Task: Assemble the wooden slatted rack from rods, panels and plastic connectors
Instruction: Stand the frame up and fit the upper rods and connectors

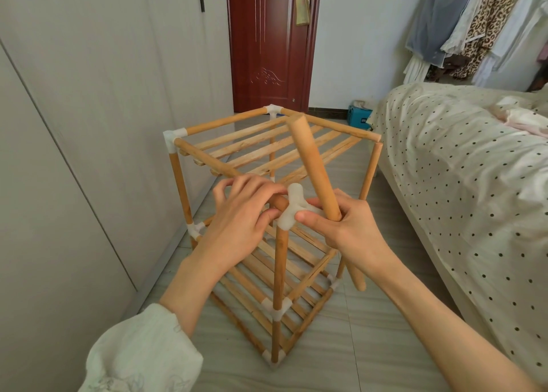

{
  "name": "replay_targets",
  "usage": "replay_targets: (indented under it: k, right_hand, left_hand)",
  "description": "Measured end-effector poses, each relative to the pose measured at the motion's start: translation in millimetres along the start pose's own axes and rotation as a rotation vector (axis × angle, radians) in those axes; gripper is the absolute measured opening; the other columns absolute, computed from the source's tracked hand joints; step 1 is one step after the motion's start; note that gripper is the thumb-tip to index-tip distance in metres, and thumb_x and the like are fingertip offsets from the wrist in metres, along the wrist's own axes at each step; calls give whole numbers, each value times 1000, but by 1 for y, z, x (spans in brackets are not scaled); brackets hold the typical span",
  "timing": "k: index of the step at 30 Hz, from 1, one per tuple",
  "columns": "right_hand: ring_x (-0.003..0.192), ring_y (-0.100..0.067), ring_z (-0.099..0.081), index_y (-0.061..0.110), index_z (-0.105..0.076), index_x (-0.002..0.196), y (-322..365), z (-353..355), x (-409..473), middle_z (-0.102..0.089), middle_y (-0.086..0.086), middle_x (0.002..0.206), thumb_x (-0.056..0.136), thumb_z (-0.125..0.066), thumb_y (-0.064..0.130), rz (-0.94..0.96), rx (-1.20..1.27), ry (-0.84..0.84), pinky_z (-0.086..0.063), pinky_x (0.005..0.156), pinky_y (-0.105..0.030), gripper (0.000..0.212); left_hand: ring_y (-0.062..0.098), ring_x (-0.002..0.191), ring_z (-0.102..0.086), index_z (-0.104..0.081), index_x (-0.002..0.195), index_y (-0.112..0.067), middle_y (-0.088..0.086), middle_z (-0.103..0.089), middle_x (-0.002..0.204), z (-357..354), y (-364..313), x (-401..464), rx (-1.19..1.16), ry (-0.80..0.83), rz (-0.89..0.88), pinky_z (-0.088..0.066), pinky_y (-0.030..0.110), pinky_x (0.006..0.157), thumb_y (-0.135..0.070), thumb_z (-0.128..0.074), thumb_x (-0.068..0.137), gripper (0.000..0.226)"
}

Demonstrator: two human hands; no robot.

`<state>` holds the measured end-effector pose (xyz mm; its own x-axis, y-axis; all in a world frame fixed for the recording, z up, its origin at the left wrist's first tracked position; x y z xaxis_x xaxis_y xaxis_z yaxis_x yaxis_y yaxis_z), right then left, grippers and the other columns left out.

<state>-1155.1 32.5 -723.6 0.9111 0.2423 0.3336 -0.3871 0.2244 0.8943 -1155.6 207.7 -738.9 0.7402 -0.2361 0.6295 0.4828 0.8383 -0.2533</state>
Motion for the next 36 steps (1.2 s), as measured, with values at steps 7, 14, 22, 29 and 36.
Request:
replay_targets:
  k: [7,14,22,29,36]
  right_hand:
    - [45,1,-47,27,-56,110,-7,1,-1,-45,11,62,78,-74,22,-89,37,7,-37,47,-9,38]
    - [41,-4,-30,25,-70,89,-9,3,1,-33,10,51,84,-68,20,-83,10,83,-26,42,-13,7]
    - [39,-9,-37,11,-53,104,-12,12,2,-44,-2,51,84,-68,12,-296,406,-140,-29,35,-19,24]
    - [49,-11,-37,18,-33,142,-15,0,4,-45,-3,57,85,-65,4,-327,513,-24,-29,40,-18,66]
    - [46,-9,-45,9,-45,109,-8,-2,4,-47,-5,68,77,-71,-3,-307,481,-9,-31,35,-17,43]
  left_hand:
    - [10,116,-40,-53,111,-35,-12,-53,112,-1,2,0,-14,3,-9,-20,41,101,-36,-39,87,28]
    - [10,116,-41,-57,110,-32,-13,-55,112,0,3,0,-22,-6,-12,-19,41,102,-38,-40,87,29]
    - [9,117,-40,-58,111,-32,-13,-54,112,-1,2,0,-40,-14,-8,-18,40,102,-40,-39,86,33]
    - [9,120,-38,-52,117,-36,-14,-52,117,-3,-1,-1,-46,7,-1,-21,42,102,-35,-51,85,32]
    - [9,117,-40,-46,113,-42,-14,-53,114,0,3,-2,-60,2,-24,-20,40,100,-40,-40,86,28]
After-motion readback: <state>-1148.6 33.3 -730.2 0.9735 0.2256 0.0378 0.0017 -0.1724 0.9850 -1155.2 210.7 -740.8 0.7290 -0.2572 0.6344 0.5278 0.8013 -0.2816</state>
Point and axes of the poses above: each hand's wrist, its own x-axis towards the middle knuckle, its own z-axis out of the back of the hand, y = z × x, the point moved 2 cm from there along x, towards the middle knuckle
